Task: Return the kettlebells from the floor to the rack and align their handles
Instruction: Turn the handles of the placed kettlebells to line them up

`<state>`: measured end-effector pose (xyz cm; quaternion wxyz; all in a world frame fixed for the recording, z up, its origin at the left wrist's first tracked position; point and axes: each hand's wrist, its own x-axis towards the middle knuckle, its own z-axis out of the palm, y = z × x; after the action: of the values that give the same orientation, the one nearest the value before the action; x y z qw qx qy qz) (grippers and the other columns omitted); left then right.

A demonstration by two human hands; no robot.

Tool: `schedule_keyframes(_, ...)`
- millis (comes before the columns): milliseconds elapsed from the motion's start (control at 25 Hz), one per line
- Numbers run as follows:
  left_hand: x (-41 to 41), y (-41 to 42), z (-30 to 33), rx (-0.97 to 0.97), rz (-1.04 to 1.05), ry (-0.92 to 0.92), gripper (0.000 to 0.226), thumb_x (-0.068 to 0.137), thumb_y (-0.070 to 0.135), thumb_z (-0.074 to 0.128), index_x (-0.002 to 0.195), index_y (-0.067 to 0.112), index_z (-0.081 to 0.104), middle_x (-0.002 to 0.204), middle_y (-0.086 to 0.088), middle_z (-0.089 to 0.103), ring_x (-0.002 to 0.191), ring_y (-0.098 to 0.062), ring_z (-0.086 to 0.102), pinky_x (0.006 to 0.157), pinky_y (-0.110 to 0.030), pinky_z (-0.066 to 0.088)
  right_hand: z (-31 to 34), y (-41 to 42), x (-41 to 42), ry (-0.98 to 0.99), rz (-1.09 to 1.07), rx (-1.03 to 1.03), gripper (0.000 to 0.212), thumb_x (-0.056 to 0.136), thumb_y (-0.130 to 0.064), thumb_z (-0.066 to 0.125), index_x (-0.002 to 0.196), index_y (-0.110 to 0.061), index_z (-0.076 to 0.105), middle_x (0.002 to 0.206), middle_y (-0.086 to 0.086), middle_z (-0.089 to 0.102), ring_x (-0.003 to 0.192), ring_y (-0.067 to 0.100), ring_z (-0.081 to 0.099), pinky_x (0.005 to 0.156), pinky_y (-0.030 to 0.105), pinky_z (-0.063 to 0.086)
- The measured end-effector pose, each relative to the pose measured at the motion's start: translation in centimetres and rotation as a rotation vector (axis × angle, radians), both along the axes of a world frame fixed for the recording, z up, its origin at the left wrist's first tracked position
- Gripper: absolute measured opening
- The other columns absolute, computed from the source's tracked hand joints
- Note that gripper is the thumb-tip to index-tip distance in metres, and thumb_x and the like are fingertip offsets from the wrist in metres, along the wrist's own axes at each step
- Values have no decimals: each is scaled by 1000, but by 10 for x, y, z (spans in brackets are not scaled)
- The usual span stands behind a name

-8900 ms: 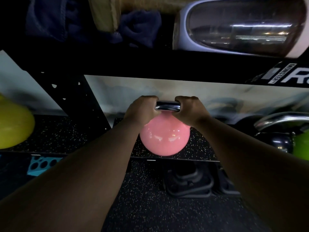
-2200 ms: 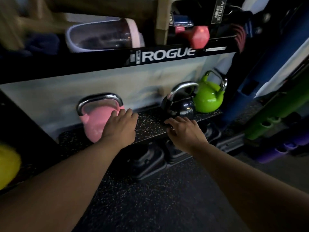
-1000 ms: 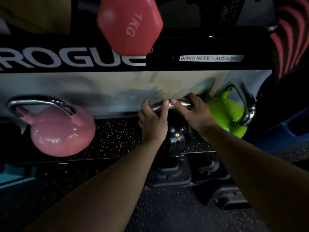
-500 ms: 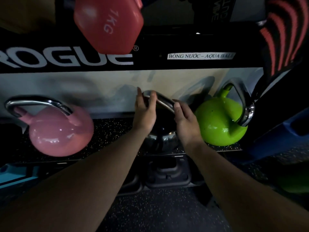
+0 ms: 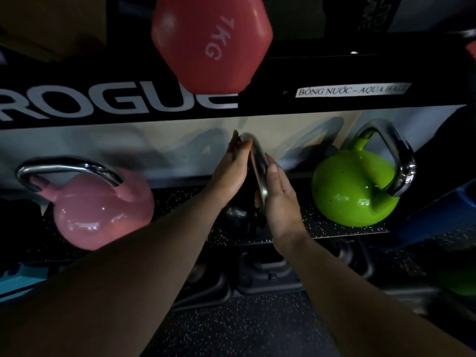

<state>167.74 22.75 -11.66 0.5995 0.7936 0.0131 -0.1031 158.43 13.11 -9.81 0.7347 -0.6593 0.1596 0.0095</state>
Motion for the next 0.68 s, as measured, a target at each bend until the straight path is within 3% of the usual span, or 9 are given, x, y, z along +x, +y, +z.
schedule_keyframes(160,5,3,0,-7,-14,7,66,95,67,27,154,40,16,159,-2,33,141,-25,36,115,-43,28,2,7,9,-16,-20,40,39,104,-44,34,140,-41,48,136,5,60,103,11,56,71,19,48)
schedule_keyframes(280,7,3,3,-1,4,2,64,95,66,26,151,35,30,151,-5,45,134,-25,47,114,-45,33,-3,19,7,-54,-9,78,41,105,-39,34,145,-37,43,142,-5,56,125,6,53,104,32,46)
schedule_keyframes(360,4,4,2,3,-7,-1,64,95,68,26,147,33,36,146,-4,51,130,-23,50,112,-47,35,-5,23,4,-67,-22,78,41,105,-39,35,146,-37,43,142,-8,55,128,4,51,111,35,40)
schedule_keyframes(440,3,4,2,-1,-13,9,63,94,69,26,147,36,36,145,-4,52,130,-23,50,112,-47,35,-7,21,5,-65,-24,105,41,105,-39,36,145,-38,44,140,-9,57,127,6,53,109,37,43)
schedule_keyframes(600,3,3,5,30,6,3,63,94,69,24,146,37,38,142,-7,54,127,-25,53,107,-41,39,-3,17,9,-42,30,140,40,105,-38,35,144,-40,44,134,-2,63,117,15,61,81,29,51)
schedule_keyframes(680,3,4,5,61,8,0,63,94,70,23,146,37,38,139,-9,56,124,-28,54,105,-42,40,-2,19,8,-30,15,158,40,105,-37,35,144,-40,45,133,-5,63,119,14,61,83,30,51)
